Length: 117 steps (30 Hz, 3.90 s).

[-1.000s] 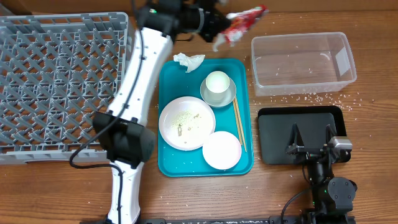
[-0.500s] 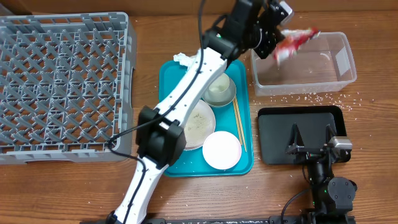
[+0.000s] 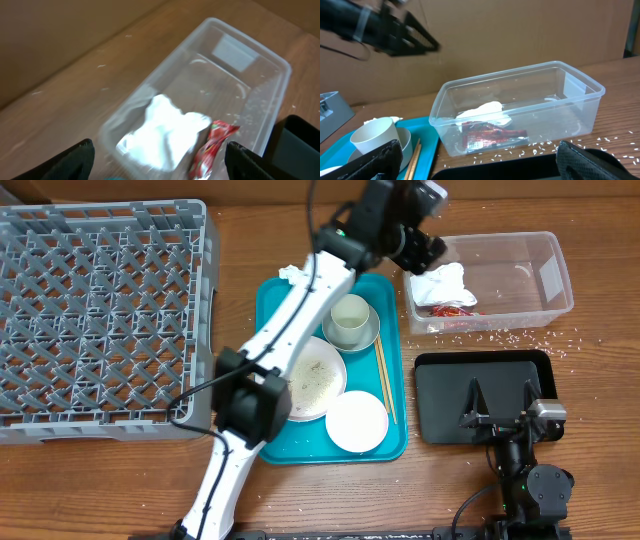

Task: Sort waste into correct bins and load items into the dishwasher
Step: 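Lift tissue and wrapper with left gripper, drop into clear bin, then return left gripper to tray, grasp remaining white tissue, then carry tissue with left gripper and release into clear bin, then move left gripper over white cup and grasp its rim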

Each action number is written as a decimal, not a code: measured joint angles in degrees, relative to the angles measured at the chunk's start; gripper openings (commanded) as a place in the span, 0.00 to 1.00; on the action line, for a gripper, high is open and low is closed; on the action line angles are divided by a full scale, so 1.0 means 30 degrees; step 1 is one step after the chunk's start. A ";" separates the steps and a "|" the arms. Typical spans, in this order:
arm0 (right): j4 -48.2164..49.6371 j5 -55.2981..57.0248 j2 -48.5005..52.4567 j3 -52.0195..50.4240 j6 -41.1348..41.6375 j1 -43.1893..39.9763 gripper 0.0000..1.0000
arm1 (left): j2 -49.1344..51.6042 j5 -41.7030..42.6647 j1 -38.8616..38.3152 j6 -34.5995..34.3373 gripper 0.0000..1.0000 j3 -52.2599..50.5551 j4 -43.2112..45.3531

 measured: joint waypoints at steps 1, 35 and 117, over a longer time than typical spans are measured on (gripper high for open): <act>0.0007 0.0000 0.0000 0.0000 -0.0007 0.0000 1.00 | -0.0430 -0.0255 0.0364 -0.0022 0.86 0.0000 -0.0488; 0.0015 0.0007 0.0000 0.0000 0.0000 0.0000 1.00 | 0.2783 -0.3767 0.4758 0.3344 0.76 0.0117 -0.8633; 0.0007 0.0000 0.0000 0.0000 -0.0007 0.0000 1.00 | -0.1005 -0.0270 0.3490 -0.1239 1.00 0.4437 -1.4287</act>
